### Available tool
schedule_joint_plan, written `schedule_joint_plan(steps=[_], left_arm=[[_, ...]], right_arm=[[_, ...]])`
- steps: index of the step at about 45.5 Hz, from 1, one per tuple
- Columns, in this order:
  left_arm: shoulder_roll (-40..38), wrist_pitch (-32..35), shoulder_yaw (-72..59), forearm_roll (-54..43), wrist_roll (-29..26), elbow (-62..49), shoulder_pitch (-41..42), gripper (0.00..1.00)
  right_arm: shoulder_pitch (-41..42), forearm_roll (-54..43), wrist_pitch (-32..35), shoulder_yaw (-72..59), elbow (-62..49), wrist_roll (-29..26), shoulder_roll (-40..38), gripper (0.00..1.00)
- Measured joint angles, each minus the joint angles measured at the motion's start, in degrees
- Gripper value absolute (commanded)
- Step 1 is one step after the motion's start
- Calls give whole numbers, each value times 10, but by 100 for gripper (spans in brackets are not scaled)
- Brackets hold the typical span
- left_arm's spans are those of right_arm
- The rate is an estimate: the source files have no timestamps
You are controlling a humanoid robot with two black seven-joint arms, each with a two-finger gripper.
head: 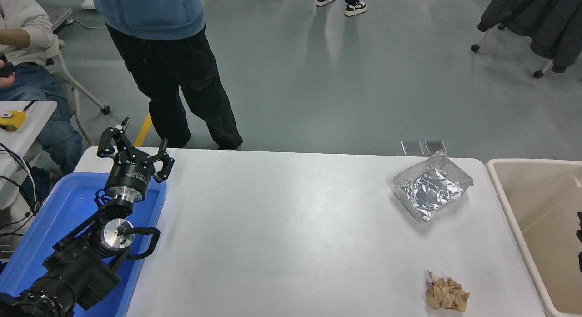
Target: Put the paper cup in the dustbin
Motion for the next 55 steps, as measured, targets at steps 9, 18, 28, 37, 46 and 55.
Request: schedule_joint_plan(steps=[9,18,28,37,46,55], left_arm=[[0,0,0,0,0,0,0,100],[0,0,0,0,0,0,0,100],[0,0,0,0,0,0,0,100],[0,0,0,0,0,0,0,100],[0,0,0,0,0,0,0,100],[0,0,0,0,0,0,0,100]], right_arm=[[0,1,21,87,157,2,-58,100],[-11,-59,28,192,269,6,-65,100],[-43,-175,30,323,357,19,-10,100],[-61,-259,25,398,382,27,68,100],[-63,-303,4,430,363,43,114,100],[-65,-320,-6,438,339,61,134,100]])
